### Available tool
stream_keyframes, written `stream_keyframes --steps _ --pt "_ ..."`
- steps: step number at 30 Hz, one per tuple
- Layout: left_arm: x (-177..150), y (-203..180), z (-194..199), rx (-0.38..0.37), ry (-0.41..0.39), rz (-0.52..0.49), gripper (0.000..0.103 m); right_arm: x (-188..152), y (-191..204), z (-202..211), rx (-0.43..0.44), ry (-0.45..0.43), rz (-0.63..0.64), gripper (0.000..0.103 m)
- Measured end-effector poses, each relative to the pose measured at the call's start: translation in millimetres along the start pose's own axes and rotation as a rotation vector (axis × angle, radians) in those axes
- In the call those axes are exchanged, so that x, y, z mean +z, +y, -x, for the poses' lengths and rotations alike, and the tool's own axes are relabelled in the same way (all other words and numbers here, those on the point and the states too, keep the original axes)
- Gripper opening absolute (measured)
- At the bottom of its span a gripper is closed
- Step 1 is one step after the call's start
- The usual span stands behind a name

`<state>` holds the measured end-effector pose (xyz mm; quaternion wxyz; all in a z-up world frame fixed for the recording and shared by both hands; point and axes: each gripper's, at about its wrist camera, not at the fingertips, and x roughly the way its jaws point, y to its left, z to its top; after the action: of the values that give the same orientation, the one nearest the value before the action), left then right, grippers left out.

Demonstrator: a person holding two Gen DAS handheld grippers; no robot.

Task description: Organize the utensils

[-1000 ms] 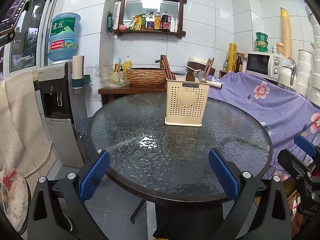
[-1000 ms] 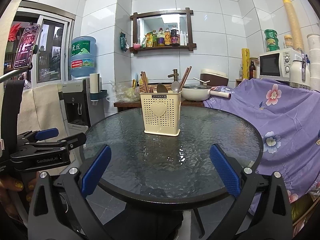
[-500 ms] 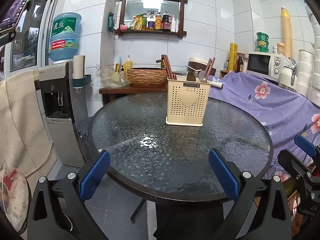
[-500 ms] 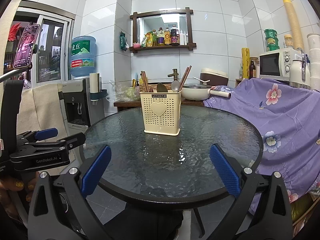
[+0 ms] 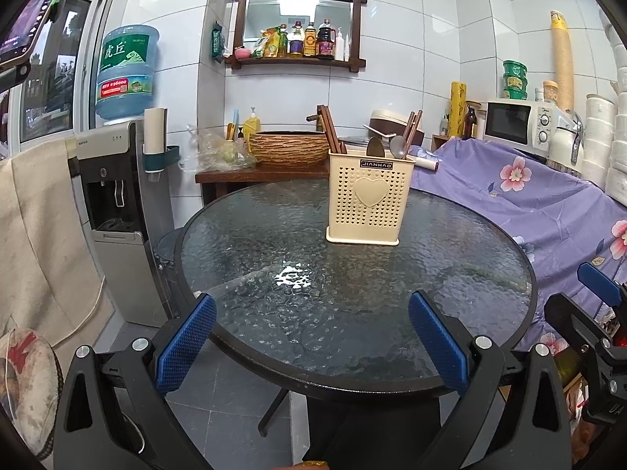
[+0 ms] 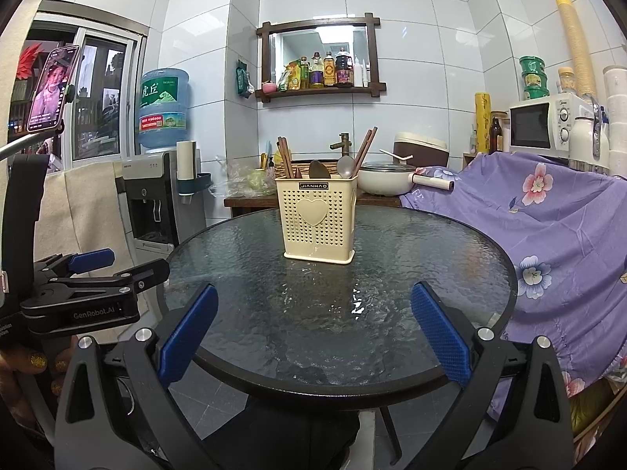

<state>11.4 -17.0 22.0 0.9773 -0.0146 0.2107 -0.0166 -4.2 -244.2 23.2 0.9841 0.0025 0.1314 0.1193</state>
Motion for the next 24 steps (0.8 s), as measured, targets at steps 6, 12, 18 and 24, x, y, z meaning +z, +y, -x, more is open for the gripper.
stream_keyframes --steps 6,12,18,24 --pt "0.4 -0.1 0.0 0.001 0.0 0.001 0.097 0.0 0.3 0.0 0.0 0.001 0.0 0.097" --pt "0.7 0.0 0.1 0.0 0.0 -0.003 0.097 -0.4 1.0 0.1 0.0 0.0 0.0 0.097" --pt "0.7 0.1 0.1 0.0 0.001 -0.003 0.097 -1.3 1.3 -0.3 0.002 0.002 0.002 0.097" --pt "0.9 0.2 0.2 0.0 0.001 -0.005 0.097 -2.7 2.3 0.0 0.002 0.002 0.003 0.097"
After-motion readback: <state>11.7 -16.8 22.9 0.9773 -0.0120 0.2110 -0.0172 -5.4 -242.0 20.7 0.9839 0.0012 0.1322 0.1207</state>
